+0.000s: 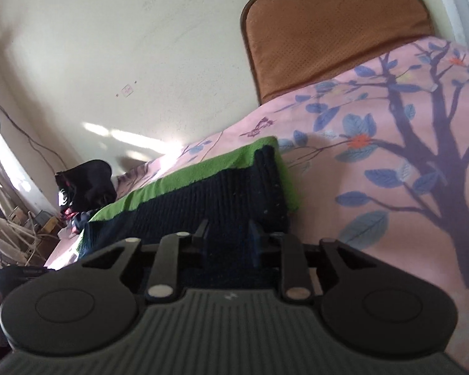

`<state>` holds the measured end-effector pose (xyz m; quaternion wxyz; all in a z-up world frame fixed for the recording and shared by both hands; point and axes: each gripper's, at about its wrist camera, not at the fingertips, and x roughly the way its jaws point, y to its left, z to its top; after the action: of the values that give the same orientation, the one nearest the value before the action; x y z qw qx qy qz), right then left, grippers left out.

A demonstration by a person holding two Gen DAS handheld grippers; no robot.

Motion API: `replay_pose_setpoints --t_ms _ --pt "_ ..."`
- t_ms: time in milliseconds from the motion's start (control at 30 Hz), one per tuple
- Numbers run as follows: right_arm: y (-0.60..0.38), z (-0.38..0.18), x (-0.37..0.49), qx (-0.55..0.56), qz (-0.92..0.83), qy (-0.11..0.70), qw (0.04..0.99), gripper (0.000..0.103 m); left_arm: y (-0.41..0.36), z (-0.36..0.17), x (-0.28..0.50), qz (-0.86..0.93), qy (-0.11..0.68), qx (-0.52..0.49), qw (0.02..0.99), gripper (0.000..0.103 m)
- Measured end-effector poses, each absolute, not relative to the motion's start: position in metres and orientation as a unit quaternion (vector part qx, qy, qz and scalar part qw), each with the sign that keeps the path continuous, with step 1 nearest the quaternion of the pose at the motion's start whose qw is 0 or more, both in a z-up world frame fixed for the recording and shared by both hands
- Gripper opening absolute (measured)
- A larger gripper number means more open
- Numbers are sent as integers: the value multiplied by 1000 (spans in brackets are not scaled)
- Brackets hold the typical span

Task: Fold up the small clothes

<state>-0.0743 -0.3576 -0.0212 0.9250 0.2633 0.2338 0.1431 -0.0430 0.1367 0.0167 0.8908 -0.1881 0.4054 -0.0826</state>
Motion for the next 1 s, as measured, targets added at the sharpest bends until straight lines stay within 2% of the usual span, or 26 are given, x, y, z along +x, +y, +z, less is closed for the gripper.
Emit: replay_pose_setpoints --t_ms 33,133,167,333,467,633,700,733,800,833,1000 --pt "-363 -20 -79 276 138 227 924 38 141 22 -45 -93 395 -209 890 2" --pt "-380 -19 -85 306 101 221 920 57 132 44 -45 -116 359 -205 903 3" --pt "-385 -21 -85 316 95 225 917 59 123 50 -41 -131 352 -198 905 3" --pt "-391 -33 -72 377 110 249 885 60 55 53 -12 -227 361 -180 886 3" --pt "-383 -38 -51 363 101 271 886 60 9 41 8 -270 380 -168 869 3" --pt "-369 -40 -28 360 118 275 884 60 -14 11 22 -234 413 -117 872 5" --pt "-362 -39 -24 355 118 275 886 60 -7 3 22 -242 396 -127 877 6" --pt "-360 -39 -23 355 115 275 886 58 -3 1 23 -243 398 -142 873 6" --pt "-361 -46 -19 388 125 295 864 36 3 0 26 -242 405 -165 866 6" --pt "-365 -50 -19 420 132 295 848 30 4 0 26 -243 405 -165 866 6" --pt "-362 -20 -32 484 202 255 812 28 1 1 26 -240 405 -162 867 6"
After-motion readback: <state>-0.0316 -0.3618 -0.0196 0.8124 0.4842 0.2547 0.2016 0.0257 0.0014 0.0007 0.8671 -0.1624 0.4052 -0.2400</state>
